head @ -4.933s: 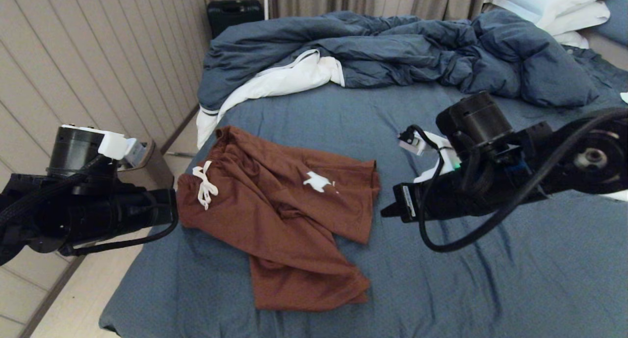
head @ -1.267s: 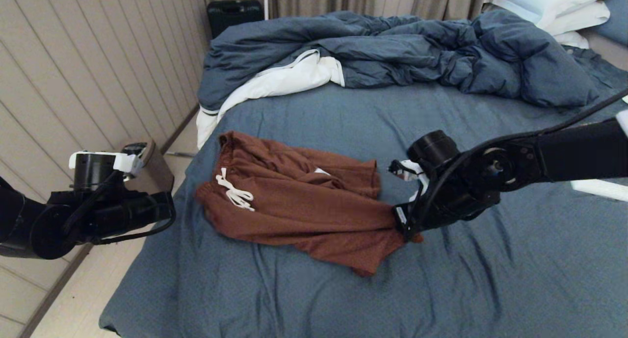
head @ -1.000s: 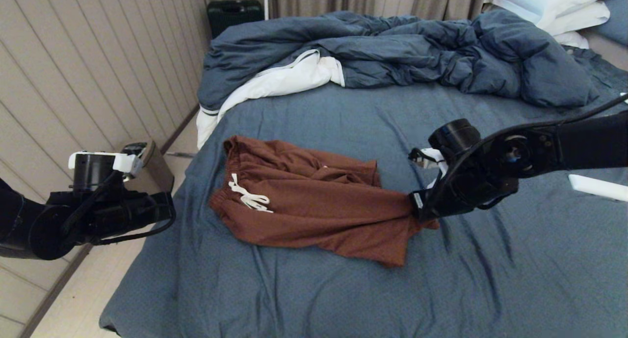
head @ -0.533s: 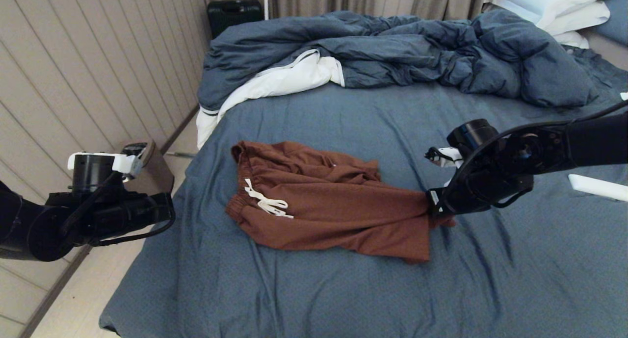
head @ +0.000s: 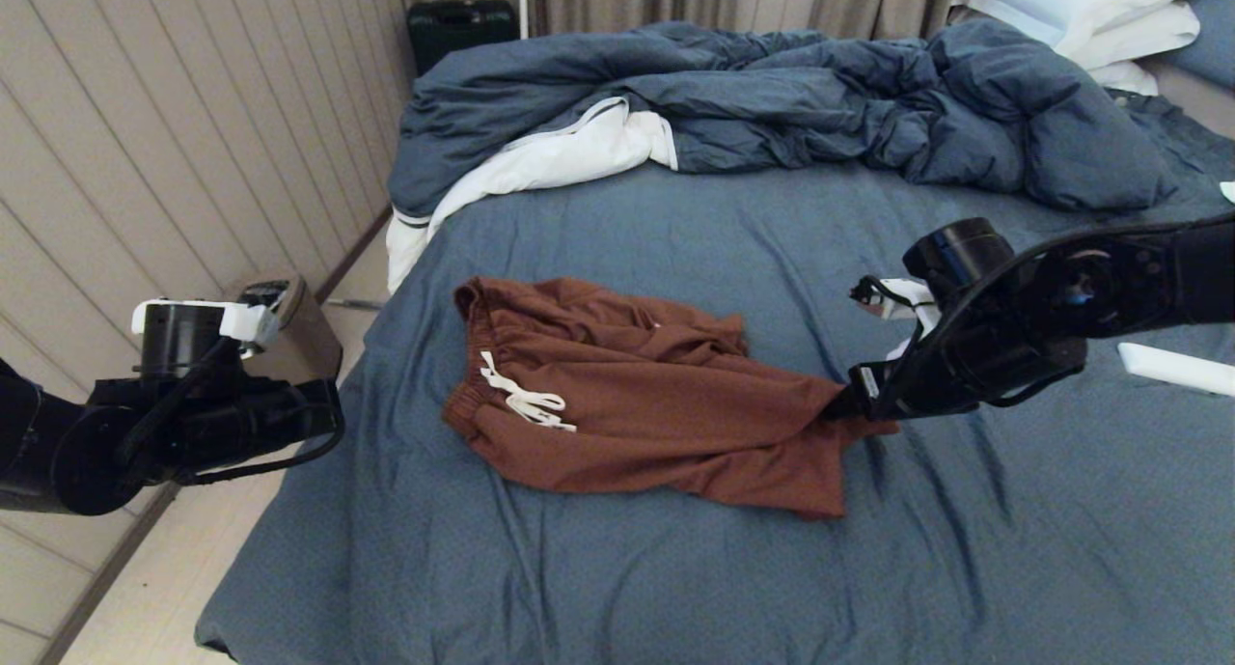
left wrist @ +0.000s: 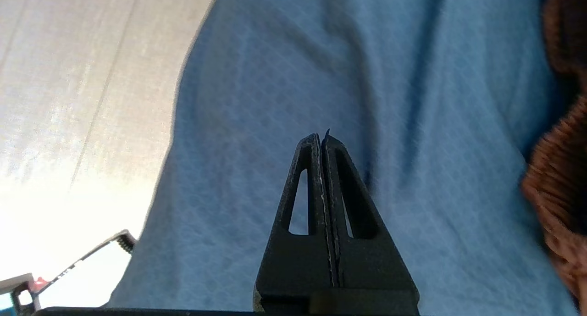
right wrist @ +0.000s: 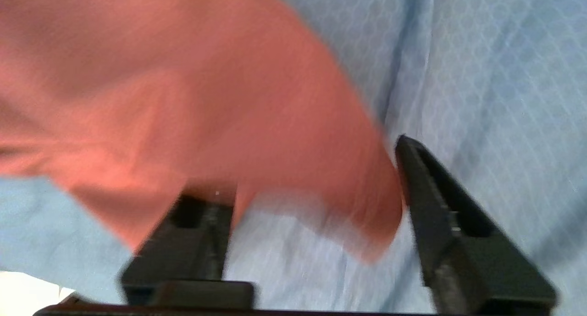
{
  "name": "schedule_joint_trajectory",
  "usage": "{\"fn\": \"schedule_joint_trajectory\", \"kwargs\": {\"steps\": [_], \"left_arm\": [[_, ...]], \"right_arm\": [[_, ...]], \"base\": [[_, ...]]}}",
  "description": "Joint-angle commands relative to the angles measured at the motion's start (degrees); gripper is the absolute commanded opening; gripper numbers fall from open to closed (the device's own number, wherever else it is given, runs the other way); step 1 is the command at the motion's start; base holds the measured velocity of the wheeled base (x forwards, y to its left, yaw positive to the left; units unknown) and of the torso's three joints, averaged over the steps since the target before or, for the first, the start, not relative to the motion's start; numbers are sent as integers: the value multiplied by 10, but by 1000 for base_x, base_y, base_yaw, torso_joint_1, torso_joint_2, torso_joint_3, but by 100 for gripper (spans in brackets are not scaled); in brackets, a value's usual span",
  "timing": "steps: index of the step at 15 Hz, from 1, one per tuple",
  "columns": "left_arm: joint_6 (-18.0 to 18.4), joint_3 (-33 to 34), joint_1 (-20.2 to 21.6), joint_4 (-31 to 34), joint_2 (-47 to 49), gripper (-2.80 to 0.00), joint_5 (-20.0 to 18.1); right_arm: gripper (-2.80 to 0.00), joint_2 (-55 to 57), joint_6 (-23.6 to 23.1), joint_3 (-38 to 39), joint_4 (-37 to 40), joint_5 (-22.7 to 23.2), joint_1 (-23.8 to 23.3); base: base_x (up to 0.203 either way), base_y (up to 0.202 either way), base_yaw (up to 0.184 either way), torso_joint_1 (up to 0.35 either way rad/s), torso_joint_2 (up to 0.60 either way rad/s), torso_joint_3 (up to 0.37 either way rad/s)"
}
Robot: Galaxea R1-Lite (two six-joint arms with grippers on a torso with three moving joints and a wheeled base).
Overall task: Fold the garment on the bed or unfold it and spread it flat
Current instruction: Fold the brown shorts
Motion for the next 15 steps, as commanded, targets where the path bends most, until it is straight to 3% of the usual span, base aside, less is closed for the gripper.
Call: {"fn": "schedule_joint_trajectory", "kwargs": {"steps": [1,4,5,7,11,15], "left_arm": [[-1,1,0,-2,-9,-280,-1],[-2,2,0,-2,-21,-280,-1],[-3,4,0,2,-33,-280,-1],[-5,8,-9,26,-68,-280,-10],[-7,6,-79,46,-46,-280,-13],[-25,-31,-164,65,-26,-280,-8]], "right_arm": [[0,-66,-1,25,1,8,1],[0,-147,0,63,2,15,1],[-280,-175,0,78,1,15,4],[-280,-225,0,111,3,16,24],[-280,-239,4,167,8,16,89],[-280,-215,6,177,-16,26,103]], "base": [[0,0,0,0,0,0],[0,0,0,0,0,0],[0,0,0,0,0,0],[0,0,0,0,0,0],[0,0,0,0,0,0],[0,0,0,0,0,0]]}}
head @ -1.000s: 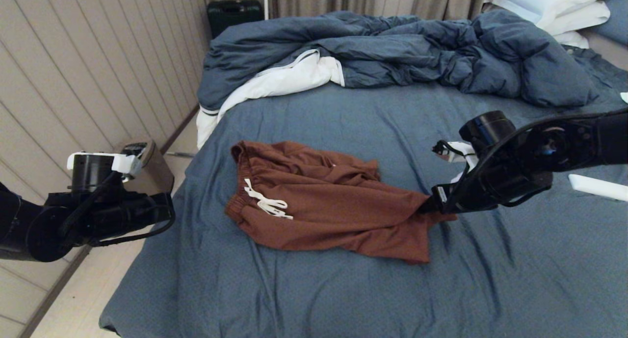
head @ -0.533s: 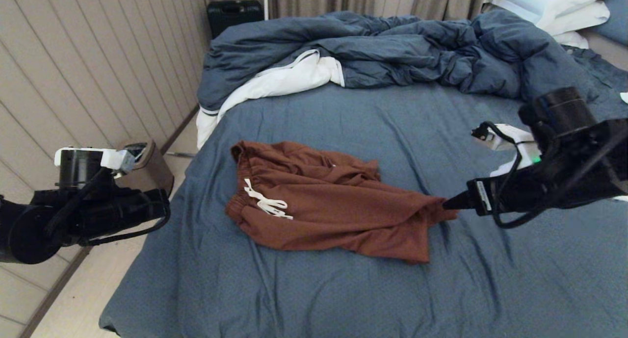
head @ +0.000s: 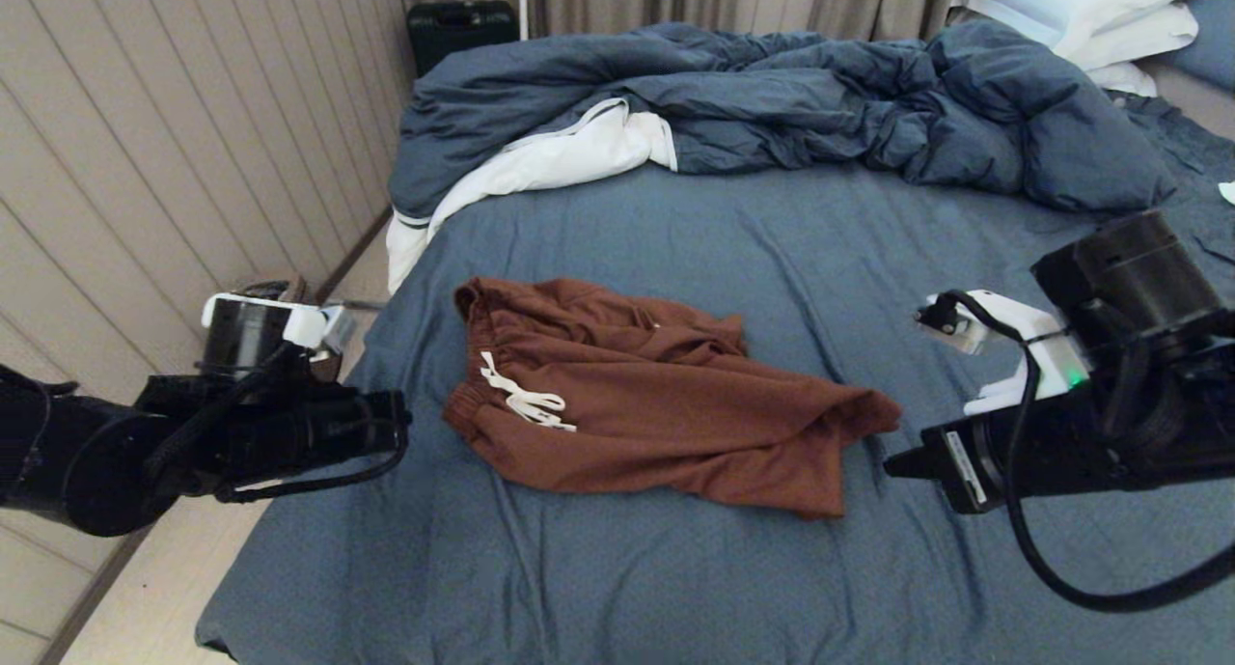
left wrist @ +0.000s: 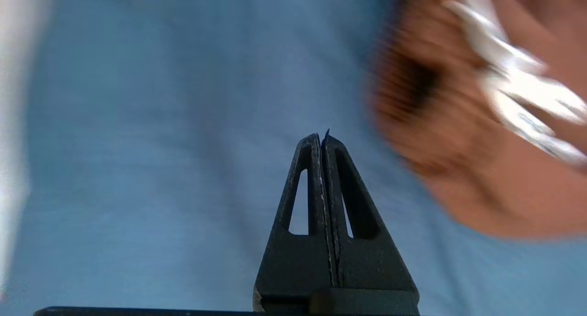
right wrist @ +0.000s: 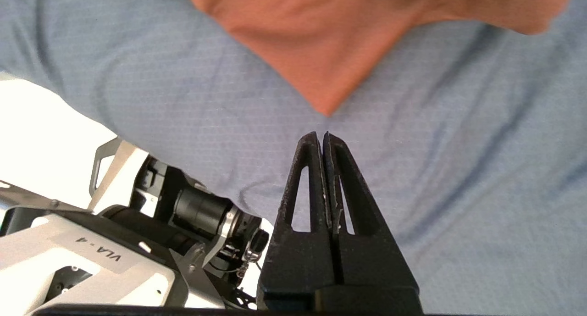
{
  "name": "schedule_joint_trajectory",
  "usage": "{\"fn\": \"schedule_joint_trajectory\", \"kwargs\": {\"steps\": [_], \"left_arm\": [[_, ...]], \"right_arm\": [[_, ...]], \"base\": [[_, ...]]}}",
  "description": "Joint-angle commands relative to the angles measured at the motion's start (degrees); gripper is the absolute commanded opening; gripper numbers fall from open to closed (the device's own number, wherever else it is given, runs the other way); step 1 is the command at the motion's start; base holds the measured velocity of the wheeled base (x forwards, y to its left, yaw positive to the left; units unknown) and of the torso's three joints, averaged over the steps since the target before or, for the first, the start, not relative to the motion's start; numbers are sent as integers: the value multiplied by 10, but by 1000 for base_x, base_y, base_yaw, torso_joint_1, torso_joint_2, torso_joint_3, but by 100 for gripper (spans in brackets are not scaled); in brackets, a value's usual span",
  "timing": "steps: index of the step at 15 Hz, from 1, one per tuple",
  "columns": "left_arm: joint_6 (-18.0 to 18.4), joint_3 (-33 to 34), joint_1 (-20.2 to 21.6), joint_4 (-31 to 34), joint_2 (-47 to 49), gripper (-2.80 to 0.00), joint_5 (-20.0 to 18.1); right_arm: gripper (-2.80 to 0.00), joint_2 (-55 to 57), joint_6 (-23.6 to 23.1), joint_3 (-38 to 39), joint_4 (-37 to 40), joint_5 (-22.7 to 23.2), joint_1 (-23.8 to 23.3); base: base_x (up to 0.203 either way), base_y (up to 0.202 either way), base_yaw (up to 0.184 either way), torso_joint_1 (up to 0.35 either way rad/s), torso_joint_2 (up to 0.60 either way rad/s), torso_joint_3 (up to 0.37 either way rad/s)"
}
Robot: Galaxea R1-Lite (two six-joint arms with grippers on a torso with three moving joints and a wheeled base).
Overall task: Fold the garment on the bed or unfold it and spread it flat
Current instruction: Fold the brown shorts
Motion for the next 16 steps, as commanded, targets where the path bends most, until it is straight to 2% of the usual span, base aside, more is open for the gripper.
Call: {"fn": "schedule_joint_trajectory", "kwargs": {"steps": [1,3,5,8,12,13,16], "left_arm": [[-22,-45,-29,25,10,-280,1],[-51,-108,-30,90,5,-280,-3],[-67,-142,-17,126,-10,-280,-4],[-68,-148,-16,145,-14,-280,-4],[-70,-143,-25,150,2,-280,-10],[-73,-141,-34,152,-2,0,-9],[-86,-136,-47,161,-9,0,-10]], "right_arm": [[-280,20,0,3,-34,2,2],[-280,34,-3,3,-62,2,1],[-280,43,-4,9,-64,13,-5],[-280,49,-7,18,-71,42,-19],[-280,48,-9,43,-104,46,-20],[-280,49,-9,46,-105,46,-19],[-280,53,-8,49,-105,46,-20]], "base": [[0,0,0,0,0,0],[0,0,0,0,0,0],[0,0,0,0,0,0],[0,0,0,0,0,0],[0,0,0,0,0,0],[0,0,0,0,0,0],[0,0,0,0,0,0]]}}
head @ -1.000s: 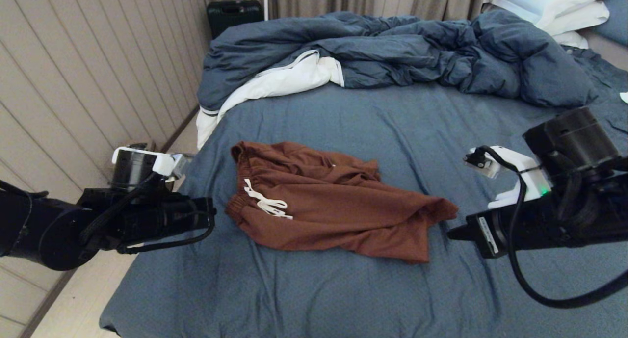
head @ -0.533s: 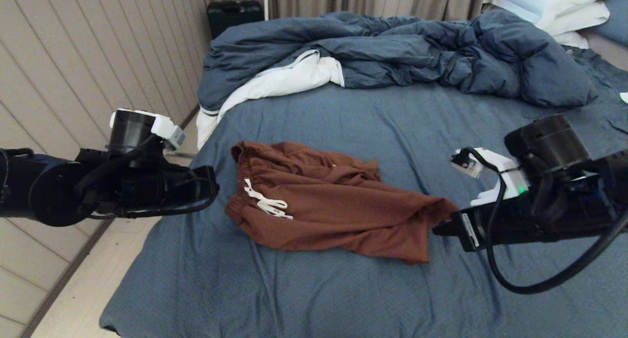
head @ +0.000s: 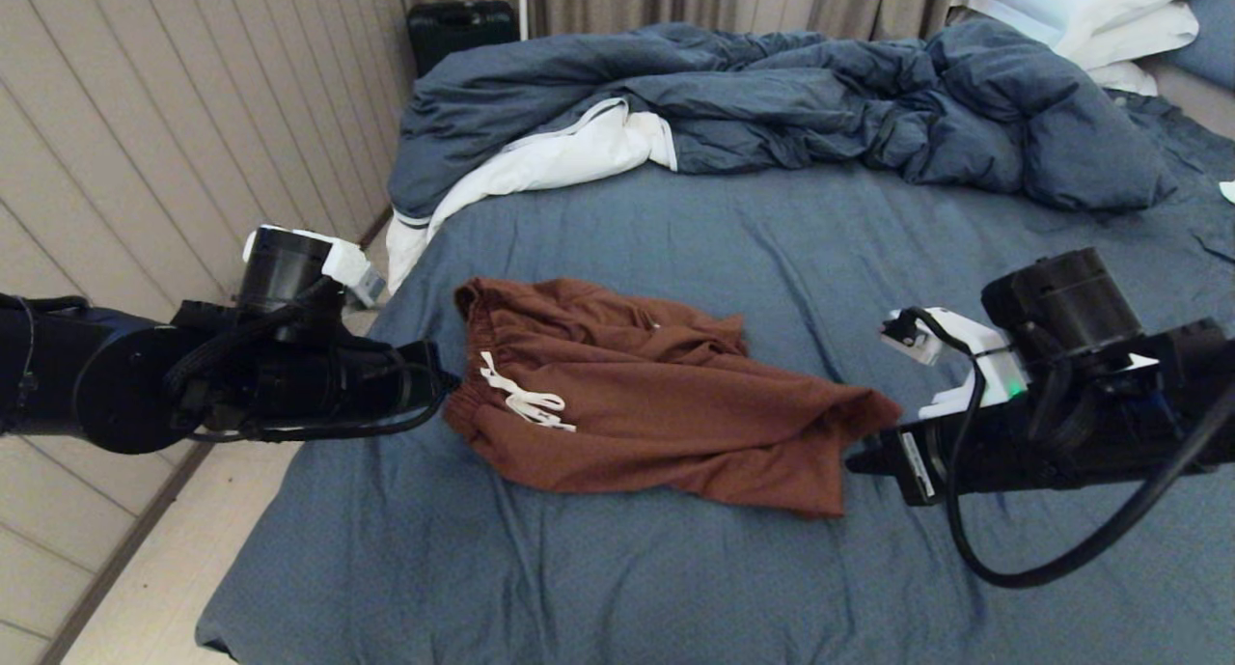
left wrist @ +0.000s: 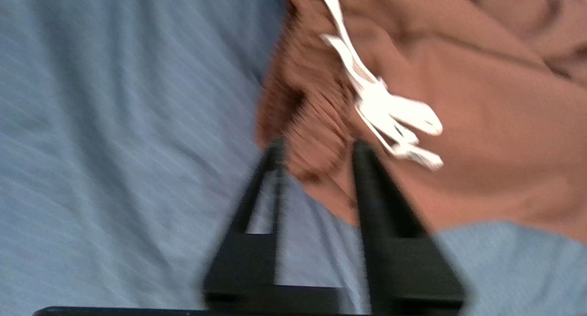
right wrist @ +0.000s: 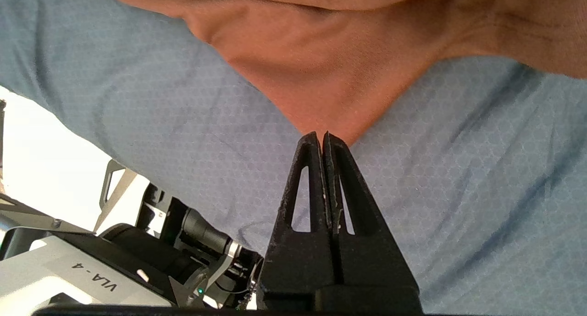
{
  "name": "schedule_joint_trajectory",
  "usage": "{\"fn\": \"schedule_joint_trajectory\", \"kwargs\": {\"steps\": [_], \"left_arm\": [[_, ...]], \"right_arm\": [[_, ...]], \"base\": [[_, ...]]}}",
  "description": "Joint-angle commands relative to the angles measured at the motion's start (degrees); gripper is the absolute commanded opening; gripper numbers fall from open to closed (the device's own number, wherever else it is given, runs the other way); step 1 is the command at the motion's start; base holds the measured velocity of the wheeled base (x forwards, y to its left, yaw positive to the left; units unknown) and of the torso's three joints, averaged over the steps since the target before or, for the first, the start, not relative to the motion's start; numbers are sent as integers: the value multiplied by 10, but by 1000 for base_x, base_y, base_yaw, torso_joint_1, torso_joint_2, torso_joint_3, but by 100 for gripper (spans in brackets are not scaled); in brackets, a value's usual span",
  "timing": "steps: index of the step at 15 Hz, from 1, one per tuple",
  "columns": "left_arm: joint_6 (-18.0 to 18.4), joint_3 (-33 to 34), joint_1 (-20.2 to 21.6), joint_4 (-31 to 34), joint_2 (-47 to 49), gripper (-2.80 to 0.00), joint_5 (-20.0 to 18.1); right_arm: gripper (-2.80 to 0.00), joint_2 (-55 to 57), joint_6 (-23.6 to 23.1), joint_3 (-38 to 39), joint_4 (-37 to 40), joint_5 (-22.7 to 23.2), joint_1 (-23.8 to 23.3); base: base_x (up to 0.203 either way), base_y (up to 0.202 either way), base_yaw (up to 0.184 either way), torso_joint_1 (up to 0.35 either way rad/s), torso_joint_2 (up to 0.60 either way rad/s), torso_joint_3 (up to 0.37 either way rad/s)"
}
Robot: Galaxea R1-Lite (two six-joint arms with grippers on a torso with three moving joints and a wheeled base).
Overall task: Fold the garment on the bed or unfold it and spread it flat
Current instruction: Fold the brown shorts
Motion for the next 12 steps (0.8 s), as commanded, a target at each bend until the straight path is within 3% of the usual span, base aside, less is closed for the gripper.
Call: {"fn": "schedule_joint_trajectory", "kwargs": {"steps": [1,5,11,12], "left_arm": [[-3,4,-12,-3,0,0,-1],[-28,6,-47,-4,34,0,-1],[-31,-18,-48,-11,90,0,2],[-31,-19,-48,-10,91,-280,6]], "right_arm": [[-280,4,0,2,0,1,0],[-280,4,-1,8,0,2,0],[-280,10,-2,35,-67,5,0],[-280,11,-2,35,-68,5,0]], "base": [[0,0,0,0,0,0],[0,0,0,0,0,0],[0,0,0,0,0,0],[0,0,0,0,0,0]]}}
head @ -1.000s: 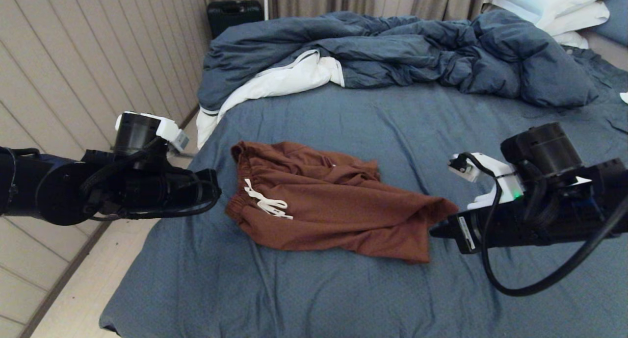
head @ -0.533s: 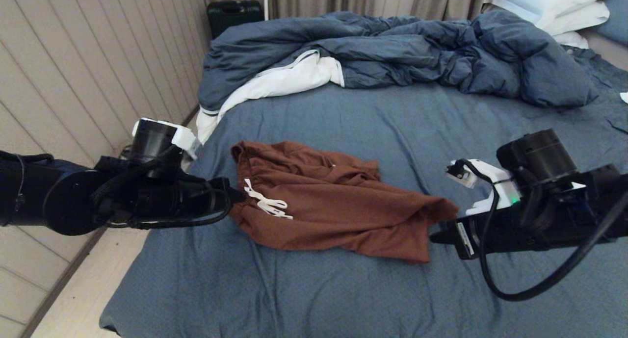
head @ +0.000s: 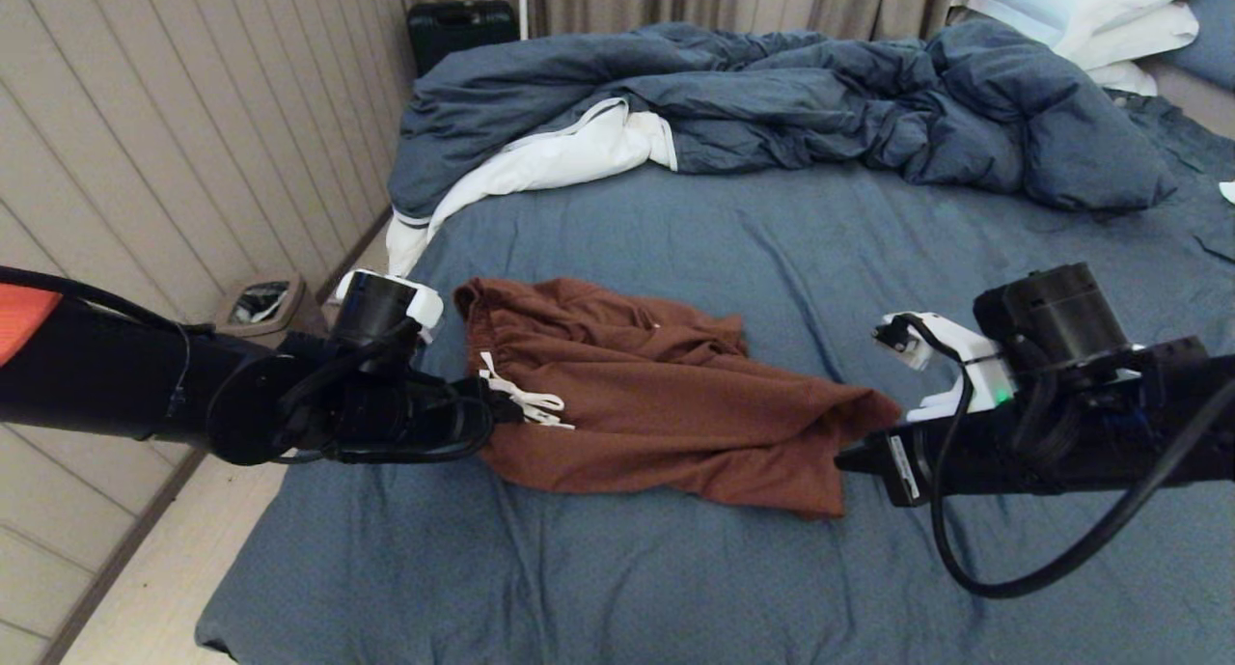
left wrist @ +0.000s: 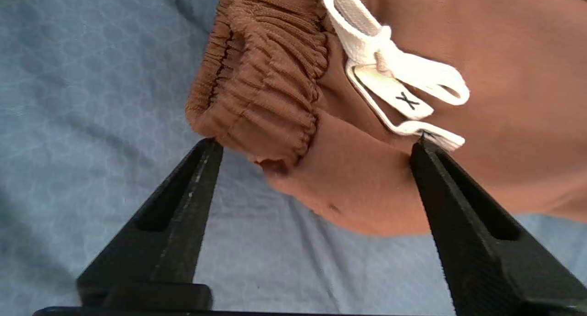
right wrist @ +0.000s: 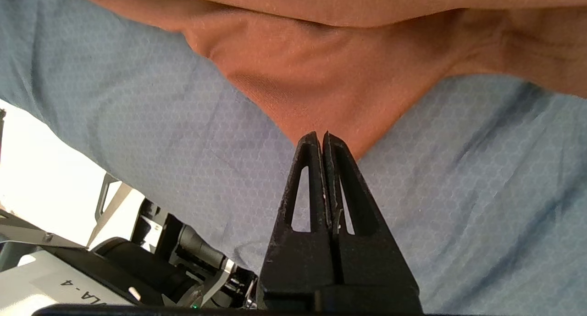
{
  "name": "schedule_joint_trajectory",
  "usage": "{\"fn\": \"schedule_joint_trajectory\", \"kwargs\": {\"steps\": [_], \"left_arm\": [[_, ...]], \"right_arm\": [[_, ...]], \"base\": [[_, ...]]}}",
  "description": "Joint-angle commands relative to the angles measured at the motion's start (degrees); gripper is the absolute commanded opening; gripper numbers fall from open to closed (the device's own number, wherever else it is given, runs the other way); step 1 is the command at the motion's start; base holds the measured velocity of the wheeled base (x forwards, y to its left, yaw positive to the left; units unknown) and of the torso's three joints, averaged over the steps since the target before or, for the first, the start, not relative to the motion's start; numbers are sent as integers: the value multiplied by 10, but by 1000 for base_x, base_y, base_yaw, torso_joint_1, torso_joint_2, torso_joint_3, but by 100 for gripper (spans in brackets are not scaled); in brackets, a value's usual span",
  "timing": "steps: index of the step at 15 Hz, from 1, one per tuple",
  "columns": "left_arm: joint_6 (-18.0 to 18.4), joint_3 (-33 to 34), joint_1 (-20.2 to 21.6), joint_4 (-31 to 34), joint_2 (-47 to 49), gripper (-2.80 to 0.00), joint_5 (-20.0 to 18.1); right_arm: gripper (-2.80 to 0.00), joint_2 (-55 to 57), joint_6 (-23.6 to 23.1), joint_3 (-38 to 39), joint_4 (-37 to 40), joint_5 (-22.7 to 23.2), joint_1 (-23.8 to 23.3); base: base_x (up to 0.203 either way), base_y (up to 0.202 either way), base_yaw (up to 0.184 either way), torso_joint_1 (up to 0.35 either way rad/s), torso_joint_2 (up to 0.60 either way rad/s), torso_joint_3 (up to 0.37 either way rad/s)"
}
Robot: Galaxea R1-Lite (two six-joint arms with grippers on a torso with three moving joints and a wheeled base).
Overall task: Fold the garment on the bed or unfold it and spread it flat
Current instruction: Fold the brown shorts
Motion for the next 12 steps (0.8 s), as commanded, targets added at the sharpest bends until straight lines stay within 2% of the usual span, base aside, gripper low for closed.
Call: {"fn": "schedule_joint_trajectory", "kwargs": {"steps": [1,8,12], "left_arm": [[-2,-5,1,0,11,-280,3],[-15,-19,18,-1,6,-280,6],[-20,-19,18,0,4,-280,6]], "right_arm": [[-280,2,0,2,1,1,0],[-280,2,2,3,1,3,0],[-280,11,4,0,4,19,3]], "base": [[0,0,0,0,0,0],[0,0,0,0,0,0],[0,0,0,0,0,0]]}}
